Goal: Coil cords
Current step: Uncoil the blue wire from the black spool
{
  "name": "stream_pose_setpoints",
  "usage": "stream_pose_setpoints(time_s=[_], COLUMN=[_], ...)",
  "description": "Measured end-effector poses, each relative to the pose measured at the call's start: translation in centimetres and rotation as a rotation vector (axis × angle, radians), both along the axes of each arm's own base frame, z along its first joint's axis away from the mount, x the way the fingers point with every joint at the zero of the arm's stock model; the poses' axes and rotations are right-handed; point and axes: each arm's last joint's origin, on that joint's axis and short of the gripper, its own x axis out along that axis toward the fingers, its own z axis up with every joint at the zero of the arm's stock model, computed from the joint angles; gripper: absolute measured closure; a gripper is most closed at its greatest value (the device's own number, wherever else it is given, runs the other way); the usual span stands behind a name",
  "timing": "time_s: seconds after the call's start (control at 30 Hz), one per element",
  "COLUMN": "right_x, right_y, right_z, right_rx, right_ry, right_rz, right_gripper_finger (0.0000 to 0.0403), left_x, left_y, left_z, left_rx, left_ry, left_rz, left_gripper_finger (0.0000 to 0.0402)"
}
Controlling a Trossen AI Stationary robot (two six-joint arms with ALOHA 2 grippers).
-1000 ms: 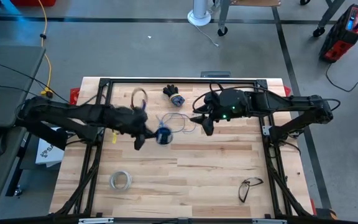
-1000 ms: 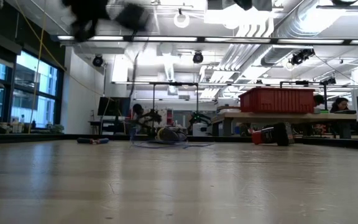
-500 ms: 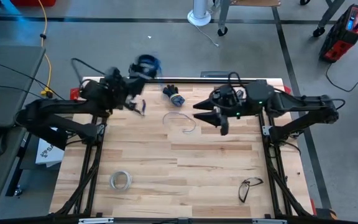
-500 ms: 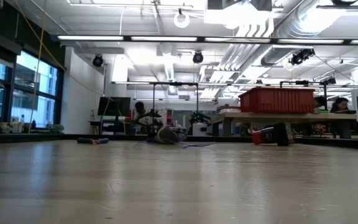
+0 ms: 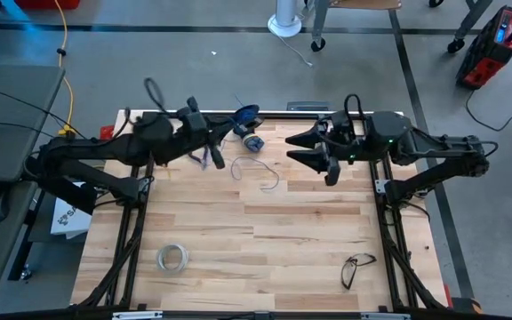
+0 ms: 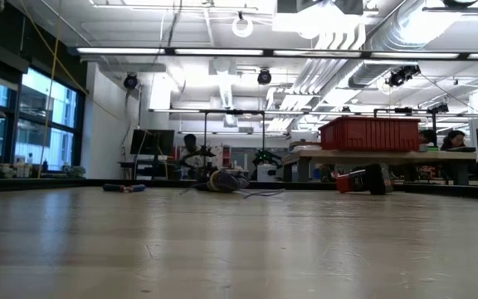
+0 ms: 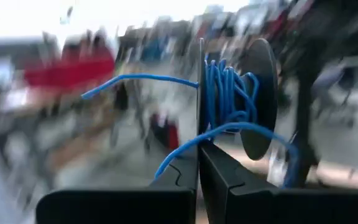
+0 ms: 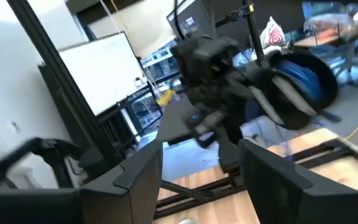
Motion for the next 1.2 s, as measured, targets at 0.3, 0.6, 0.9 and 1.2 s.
stream_pose_setpoints(time_s=[0.3,0.6,0.9,1.2], right_x=[2.5,2.5,3.0,3.6], right_y=[0.4,0.8,0.9,1.0], right_z=[-1.3,-1.3,-1.9,-2.7], right_rx=[-0.153,-0.408,-0.520,-0.525], right_ry=[0.019,0.036,0.085,0.131], right_rz=[-0.059,-0.138,-0.184,-0.164], right_gripper_finger=[0.0199,0.0199,0.0199,0.0199], left_x=[0.0,0.0,0.3,1.2], left_y=[-0.8,-1.5,-1.7,-1.9], left_z=[0.3,-0.7,-1.0,-1.7], left_rx=[0.245,0.022,-0.015,-0.005], left_ry=[0.116,0.080,0.079,0.112], left_rz=[0.198,-0.107,-0.157,-0.189], left_gripper_finger=[0.0401,0.0401,0.0401,0.0401])
